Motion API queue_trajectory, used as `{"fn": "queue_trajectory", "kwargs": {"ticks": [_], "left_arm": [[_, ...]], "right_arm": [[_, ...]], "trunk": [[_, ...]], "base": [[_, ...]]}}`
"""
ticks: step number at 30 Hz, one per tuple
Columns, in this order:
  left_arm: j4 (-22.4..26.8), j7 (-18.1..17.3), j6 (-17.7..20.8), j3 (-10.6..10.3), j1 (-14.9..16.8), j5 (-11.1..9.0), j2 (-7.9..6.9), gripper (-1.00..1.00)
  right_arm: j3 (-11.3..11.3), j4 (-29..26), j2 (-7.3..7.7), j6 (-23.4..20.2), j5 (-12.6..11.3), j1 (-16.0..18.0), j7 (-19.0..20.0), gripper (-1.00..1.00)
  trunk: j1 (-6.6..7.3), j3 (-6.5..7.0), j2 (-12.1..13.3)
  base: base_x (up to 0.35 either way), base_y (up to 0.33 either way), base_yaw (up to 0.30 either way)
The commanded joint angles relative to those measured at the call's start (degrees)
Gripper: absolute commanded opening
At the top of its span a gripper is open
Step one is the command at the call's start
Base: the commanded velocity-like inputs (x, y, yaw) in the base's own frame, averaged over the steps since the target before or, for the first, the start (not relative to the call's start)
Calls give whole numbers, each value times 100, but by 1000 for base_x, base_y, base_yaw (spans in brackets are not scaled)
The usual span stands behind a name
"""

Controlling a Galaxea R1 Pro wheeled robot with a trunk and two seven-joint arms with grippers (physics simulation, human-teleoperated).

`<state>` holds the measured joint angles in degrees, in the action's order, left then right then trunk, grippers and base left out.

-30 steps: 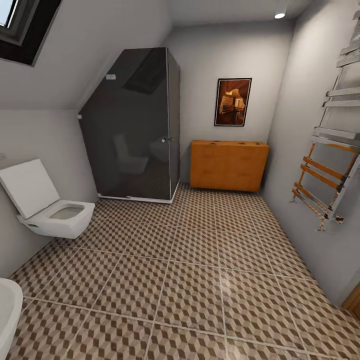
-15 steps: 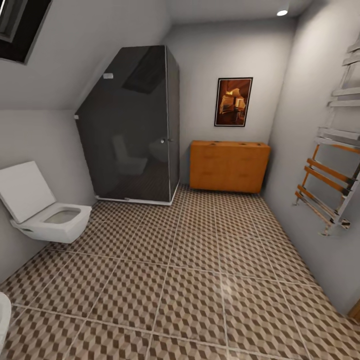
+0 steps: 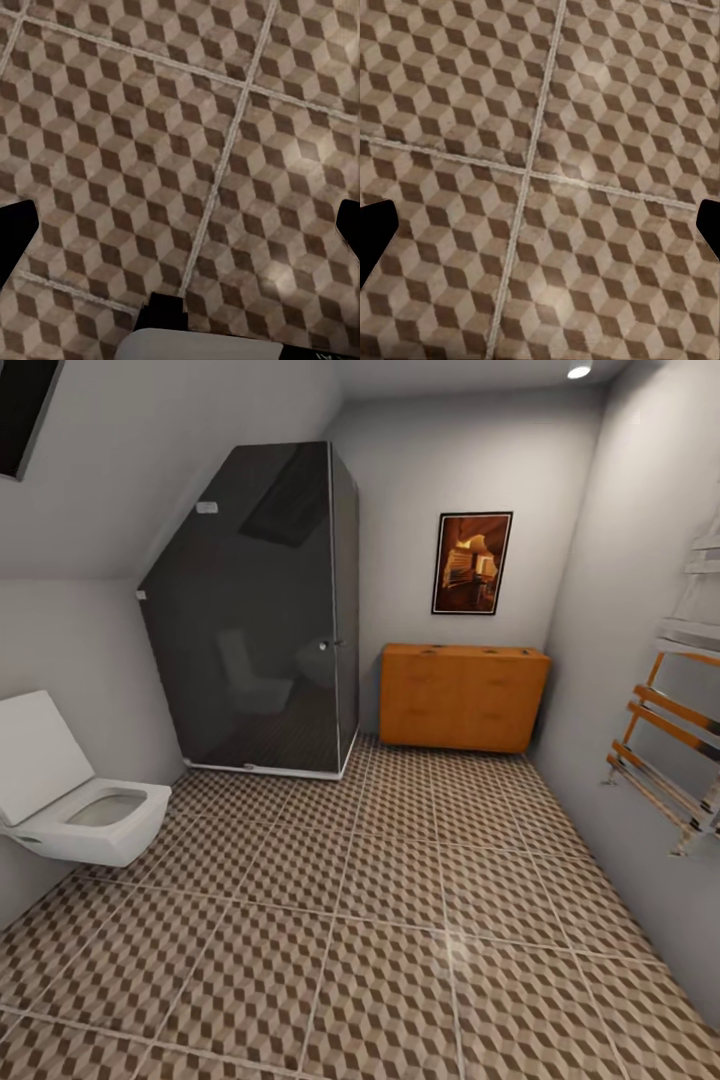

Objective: Take the four mousetraps from the cabinet in the bathroom and place them on the bathroom floor. Make sure all four end up on the same floor surface, and ensure that at least two of them are either under or directly next to the same bathroom sink.

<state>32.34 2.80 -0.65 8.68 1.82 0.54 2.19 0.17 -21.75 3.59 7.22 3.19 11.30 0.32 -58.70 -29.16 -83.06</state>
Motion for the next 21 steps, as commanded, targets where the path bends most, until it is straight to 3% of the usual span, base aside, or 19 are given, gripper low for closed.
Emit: {"fn": "queue_trajectory", "kwargs": {"ticks": [1, 8, 21], "left_arm": [[1, 1, -7, 21, 3, 6, 6, 100], [0, 1, -9, 20, 3, 7, 8, 100], [0, 1, -14, 20, 3, 8, 9, 100]], "right_arm": [[-1, 4, 2, 16, 33, 3, 3, 100], [-12, 4, 2, 14, 26, 3, 3, 100], [-17, 4, 2, 11, 24, 3, 3, 100]], "trunk": [[-3, -6, -2], [-3, -6, -2], [-3, -6, -2]], "base": [[326, 0, -5], [326, 0, -84], [327, 0, -235]]}}
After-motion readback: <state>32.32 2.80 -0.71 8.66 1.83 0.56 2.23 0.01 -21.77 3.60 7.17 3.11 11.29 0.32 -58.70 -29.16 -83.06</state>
